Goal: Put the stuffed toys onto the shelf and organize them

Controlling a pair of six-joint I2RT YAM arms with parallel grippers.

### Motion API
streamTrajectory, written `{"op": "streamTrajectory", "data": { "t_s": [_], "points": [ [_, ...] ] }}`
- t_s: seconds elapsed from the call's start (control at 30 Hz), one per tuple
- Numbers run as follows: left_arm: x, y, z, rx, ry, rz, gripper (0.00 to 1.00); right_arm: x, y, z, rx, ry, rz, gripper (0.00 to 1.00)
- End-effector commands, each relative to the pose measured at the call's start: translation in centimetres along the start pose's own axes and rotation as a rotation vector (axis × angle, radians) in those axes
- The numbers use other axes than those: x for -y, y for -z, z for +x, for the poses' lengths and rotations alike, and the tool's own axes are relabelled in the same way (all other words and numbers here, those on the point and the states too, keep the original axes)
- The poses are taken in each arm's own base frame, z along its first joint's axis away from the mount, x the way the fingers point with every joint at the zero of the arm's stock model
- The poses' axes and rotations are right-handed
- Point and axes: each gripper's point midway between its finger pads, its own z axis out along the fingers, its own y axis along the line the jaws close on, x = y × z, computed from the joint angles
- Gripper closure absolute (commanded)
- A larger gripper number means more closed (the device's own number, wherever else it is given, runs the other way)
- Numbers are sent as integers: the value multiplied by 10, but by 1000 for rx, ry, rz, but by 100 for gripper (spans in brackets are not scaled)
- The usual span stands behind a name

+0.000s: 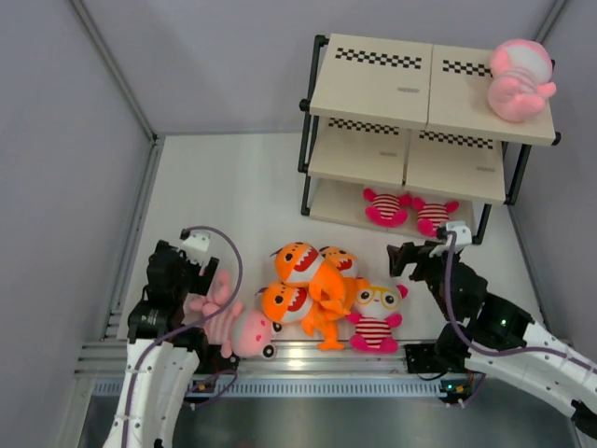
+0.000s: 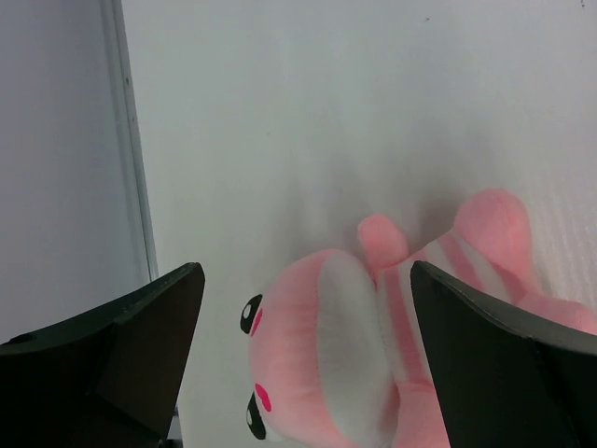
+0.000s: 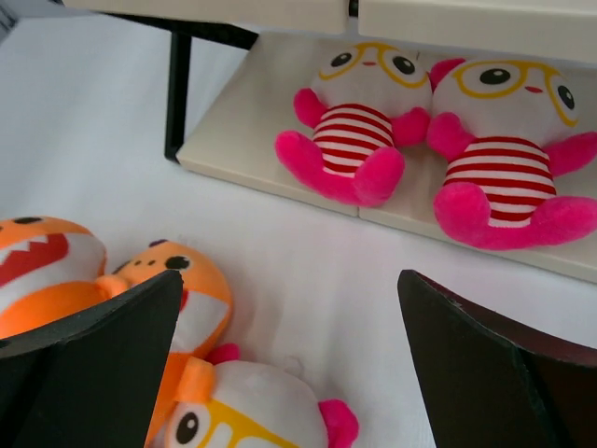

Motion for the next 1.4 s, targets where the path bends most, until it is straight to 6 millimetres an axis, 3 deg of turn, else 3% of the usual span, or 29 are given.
{"op": "streamTrajectory", "data": {
  "t_s": [0.0,0.1,0.2,0.27,0.33,0.4,0.43,0.47,0.63,0.77,0.83,0.93,0.97,1.07,1.1,1.13,1.2,1.23,1.3,1.33,1.37],
  "points": [
    [-12,5,-14,43,40,-51,1,-20,7,-51,93,-155,-78,1],
    [-20,11,-21,54,60,-87,1,-29,7,-64,75,-240,-79,1],
    [-28,18,-30,72,79,-113,1,-47,7,-65,-31,-206,-112,1],
    [-32,25,-41,95,92,-116,2,-72,8,-67,-135,-150,-186,1],
    [-29,30,-48,106,104,-85,2,-86,17,-47,-289,-40,-267,1],
    [-24,33,-55,126,86,-45,2,-89,15,-45,-380,32,-241,0],
    [-23,33,-55,129,82,-34,2,-69,14,-27,-465,78,-115,1],
    [-20,33,-54,127,75,-19,1,-64,16,-25,-495,20,-50,1],
    [-18,35,-54,125,62,-6,1,-52,40,40,-732,-19,22,0],
    [-17,34,-51,122,57,-3,2,-35,61,100,-919,-40,123,11],
    [-17,34,-52,122,58,-5,1,-33,73,126,-1008,-69,134,16],
    [-16,34,-52,125,57,0,2,-58,74,149,-1047,-159,23,15],
    [-16,34,-52,126,55,-2,1,-57,73,162,-1053,-180,30,15],
    [-16,34,-51,125,55,-3,1,-50,69,177,-1042,-183,68,17],
    [-16,33,-50,119,55,-1,1,-50,63,177,-1016,-185,71,21],
    [-15,33,-50,119,55,1,1,-50,61,176,-1003,-186,68,34],
    [-15,32,-48,116,51,2,1,-49,56,172,-963,-188,64,52],
    [-15,32,-49,117,51,2,1,-48,55,167,-940,-184,48,73],
    [-14,31,-47,111,48,4,1,-46,51,152,-880,-186,51,92],
    [-14,31,-46,111,48,2,2,-40,55,144,-862,-190,64,100],
    [-14,31,-46,111,46,2,1,-42,53,130,-829,-203,60,100]
  ]
}}
